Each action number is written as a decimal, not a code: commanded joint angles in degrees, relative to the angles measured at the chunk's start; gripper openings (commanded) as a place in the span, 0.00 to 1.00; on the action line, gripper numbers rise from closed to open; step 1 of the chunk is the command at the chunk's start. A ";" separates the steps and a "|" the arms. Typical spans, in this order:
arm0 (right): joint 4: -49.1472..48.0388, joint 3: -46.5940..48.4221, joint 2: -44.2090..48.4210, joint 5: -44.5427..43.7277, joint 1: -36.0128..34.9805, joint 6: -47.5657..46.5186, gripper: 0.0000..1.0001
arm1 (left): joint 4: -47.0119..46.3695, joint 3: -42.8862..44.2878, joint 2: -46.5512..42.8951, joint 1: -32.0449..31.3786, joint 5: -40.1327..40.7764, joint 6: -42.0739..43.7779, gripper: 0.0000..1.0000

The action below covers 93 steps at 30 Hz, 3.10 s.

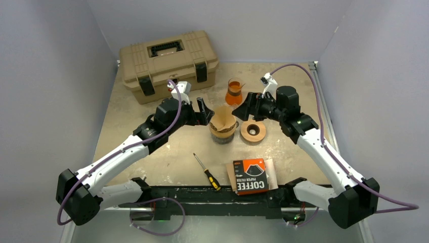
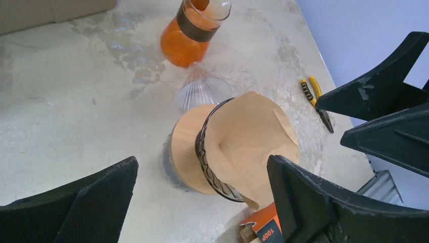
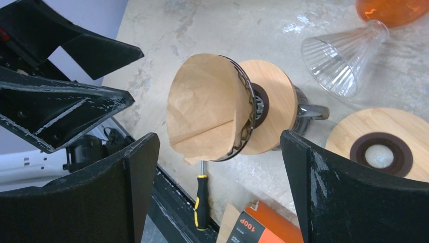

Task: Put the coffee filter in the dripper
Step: Place the coffee filter in the coffee dripper, then move the coffee server to the center of the board.

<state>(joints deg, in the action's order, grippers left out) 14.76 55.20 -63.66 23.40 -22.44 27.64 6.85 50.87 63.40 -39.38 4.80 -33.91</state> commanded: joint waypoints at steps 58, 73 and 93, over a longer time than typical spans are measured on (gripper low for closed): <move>-10.90 -8.35 -8.43 0.48 15.37 -0.83 0.96 | -1.43 -2.34 -1.13 4.22 8.95 4.92 0.99; -28.65 -11.20 -24.05 16.08 15.30 3.51 0.61 | -1.88 -5.90 -9.16 14.95 -3.64 10.53 0.99; -38.04 -12.29 -32.89 16.48 8.06 8.73 0.59 | 1.31 -6.12 -13.12 15.87 -2.65 15.60 0.99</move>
<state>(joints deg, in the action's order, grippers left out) -20.12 43.97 -97.36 39.20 -13.15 35.27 9.13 44.38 50.04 -24.36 1.37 -19.66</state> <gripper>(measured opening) 0.593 0.993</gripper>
